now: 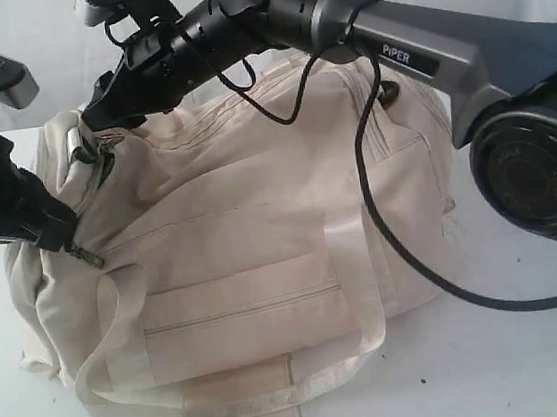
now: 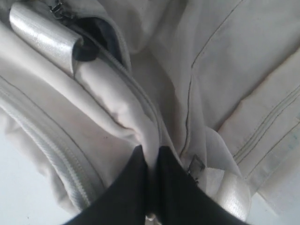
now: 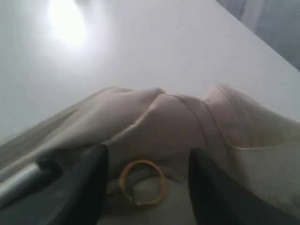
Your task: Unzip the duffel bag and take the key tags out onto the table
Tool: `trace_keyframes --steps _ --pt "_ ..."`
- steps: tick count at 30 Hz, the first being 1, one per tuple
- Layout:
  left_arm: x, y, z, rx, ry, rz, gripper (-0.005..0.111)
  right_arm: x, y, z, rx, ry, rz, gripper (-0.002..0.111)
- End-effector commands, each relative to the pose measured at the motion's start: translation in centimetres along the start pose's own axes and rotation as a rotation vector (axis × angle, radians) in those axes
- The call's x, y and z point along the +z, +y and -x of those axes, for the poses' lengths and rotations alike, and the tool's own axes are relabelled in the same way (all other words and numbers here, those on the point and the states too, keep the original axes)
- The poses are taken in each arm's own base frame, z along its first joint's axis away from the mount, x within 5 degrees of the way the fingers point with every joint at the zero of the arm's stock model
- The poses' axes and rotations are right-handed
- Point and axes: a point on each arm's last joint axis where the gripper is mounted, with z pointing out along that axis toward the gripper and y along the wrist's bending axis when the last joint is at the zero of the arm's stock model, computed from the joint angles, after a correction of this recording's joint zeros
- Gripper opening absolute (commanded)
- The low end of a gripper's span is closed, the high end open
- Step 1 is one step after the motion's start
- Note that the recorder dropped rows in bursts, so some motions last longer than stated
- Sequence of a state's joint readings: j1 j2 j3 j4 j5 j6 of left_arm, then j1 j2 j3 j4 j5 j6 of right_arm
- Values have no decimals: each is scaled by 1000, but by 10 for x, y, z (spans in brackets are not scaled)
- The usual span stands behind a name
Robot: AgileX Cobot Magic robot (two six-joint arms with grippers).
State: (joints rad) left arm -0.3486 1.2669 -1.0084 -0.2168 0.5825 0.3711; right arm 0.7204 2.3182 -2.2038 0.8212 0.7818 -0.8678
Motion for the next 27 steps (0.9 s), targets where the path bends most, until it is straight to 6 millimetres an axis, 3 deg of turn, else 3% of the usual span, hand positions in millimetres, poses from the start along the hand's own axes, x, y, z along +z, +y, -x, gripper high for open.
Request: trace_keyframes --steps 1,5,13,18,21,24,27 --pt "-2 -2 -7 -41 61 -2 0 5 -9 -4 65 0 -57 53" --pt "-2 -2 -7 -41 61 -2 0 21 -3 -17 141 19 27 53" --pt "-2 -2 -7 -37 62 -2 0 20 6 -17 153 34 123 53" --pt "-2 -2 -7 -31 61 -2 0 20 4 -19 157 54 108 66" --pt "-2 -2 -7 -30 61 -2 0 20 2 -18 174 43 83 66" --pt "-2 -2 -7 -30 61 -2 0 20 3 -18 179 48 88 63" --pt "-2 -2 -7 -30 61 -2 0 21 5 -19 182 60 102 48"
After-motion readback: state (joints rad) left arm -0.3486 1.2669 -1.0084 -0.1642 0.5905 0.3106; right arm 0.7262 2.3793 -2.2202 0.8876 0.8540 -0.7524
